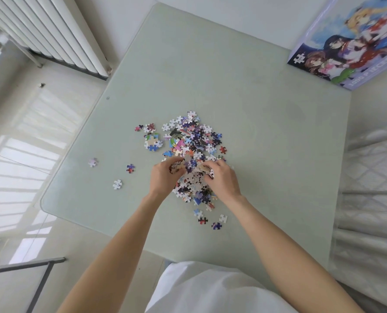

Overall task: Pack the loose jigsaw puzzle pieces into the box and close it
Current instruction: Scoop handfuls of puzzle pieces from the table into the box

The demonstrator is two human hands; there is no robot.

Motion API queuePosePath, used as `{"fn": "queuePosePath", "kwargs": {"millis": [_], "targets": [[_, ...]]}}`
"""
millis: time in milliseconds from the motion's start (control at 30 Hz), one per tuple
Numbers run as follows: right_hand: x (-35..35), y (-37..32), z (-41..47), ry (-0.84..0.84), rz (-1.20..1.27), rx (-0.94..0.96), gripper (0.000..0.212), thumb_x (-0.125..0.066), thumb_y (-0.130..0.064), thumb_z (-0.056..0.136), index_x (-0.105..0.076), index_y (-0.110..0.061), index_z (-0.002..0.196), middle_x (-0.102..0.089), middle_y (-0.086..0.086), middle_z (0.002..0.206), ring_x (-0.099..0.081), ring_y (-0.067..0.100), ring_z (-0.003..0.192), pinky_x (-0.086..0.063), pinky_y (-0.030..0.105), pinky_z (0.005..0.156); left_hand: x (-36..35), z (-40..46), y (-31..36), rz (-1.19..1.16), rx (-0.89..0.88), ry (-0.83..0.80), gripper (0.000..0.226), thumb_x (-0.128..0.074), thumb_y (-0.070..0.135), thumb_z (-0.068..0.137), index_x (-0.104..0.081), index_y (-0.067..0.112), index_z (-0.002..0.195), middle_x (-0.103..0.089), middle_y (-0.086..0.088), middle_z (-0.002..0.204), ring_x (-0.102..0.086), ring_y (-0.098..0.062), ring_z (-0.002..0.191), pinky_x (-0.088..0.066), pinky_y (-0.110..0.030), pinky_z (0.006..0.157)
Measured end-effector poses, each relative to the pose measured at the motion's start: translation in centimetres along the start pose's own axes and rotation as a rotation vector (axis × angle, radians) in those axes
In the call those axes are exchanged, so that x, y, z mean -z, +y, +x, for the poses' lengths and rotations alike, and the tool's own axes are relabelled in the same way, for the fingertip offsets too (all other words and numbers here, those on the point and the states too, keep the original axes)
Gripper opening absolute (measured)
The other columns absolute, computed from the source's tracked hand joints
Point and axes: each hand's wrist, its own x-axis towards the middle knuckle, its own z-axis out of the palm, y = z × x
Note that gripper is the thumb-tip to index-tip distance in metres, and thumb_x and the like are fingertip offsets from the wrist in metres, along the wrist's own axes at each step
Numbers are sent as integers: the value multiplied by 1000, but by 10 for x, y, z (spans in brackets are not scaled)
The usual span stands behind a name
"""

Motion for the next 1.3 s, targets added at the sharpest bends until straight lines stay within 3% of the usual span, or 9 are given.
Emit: {"fn": "queuePosePath", "kwargs": {"millis": [233, 367, 500, 633, 800, 900, 1033, 1133, 1300], "targets": [[18, 5, 5, 105, 96, -13, 33, -64, -18, 86, -63, -15, 119, -68, 6, 103, -63, 16, 79, -46, 19, 74, 2, -2, 4, -3, 6, 33, 29, -70, 23, 82, -67, 20, 111, -71, -4, 92, -63, -16, 69, -47, -22, 68], [34, 8, 2, 112, 246, -99, 33, -65, -14, 85, -65, -13, 117, -69, 5, 87, -41, 1, 52, -34, 19, 56, 2, -2, 7, -9, 17, 43, 31, -70, 24, 81, -67, 19, 111, -71, -4, 93, -65, -18, 74, -51, -27, 72], [50, 14, -5, 18, 406, -224, 37, -65, -16, 85, -62, -14, 121, -66, -5, 99, -66, 22, 59, -52, 30, 63, 1, -7, 17, -29, 32, 40, 33, -71, 25, 81, -66, 20, 113, -71, -4, 92, -60, -11, 65, -43, -14, 62], [97, 24, -10, -2, 606, -238, 24, -67, -15, 84, -68, -16, 108, -69, -1, 95, -66, 7, 52, -45, 12, 51, 3, -7, 59, -70, -10, 32, 34, -71, 26, 80, -66, 20, 113, -66, 4, 81, -53, 5, 57, -39, -5, 51], [203, 37, -6, 60, 761, -142, 26, -68, -7, 81, -70, -32, 91, -69, -5, 76, -63, 10, 58, -52, 15, 59, 5, 22, 146, -107, -219, 19, 34, -73, 26, 78, -67, 21, 111, -71, 3, 81, -62, -4, 61, -49, -9, 61], [275, 49, 10, 127, 756, -55, 29, -70, -10, 80, -70, -38, 88, -71, -3, 82, -66, 12, 61, -56, 23, 64, 7, 50, 212, -132, -354, 5, 27, -75, 20, 77, -69, 20, 104, -67, 15, 73, -59, 10, 60, -43, -3, 60], [382, 75, 49, 309, 766, 49, 33, -70, -9, 80, -65, -22, 109, -65, -1, 107, -64, 8, 67, -57, 27, 71, 3, 104, 313, -130, -544, -44, 25, -74, 11, 76, -70, 21, 99, -67, 15, 77, -57, 18, 64, -41, -1, 64], [453, 99, 84, 445, 647, 74, 49, -70, -14, 81, -55, -7, 127, -54, -3, 128, -63, 10, 85, -52, 15, 75, 0, 143, 386, -102, -699, -46, 27, -75, 13, 76, -70, 19, 102, -70, 9, 86, -61, 13, 71, -45, -4, 70], [545, 142, 139, 661, 340, 104, 39, -70, -20, 83, -62, -11, 120, -61, -4, 116, -66, 13, 76, -50, 9, 61, -7, 193, 506, -31, -964, 44, 29, -74, 17, 77, -70, 17, 106, -68, 5, 86, -57, 1, 72, -43, -5, 68]]}}
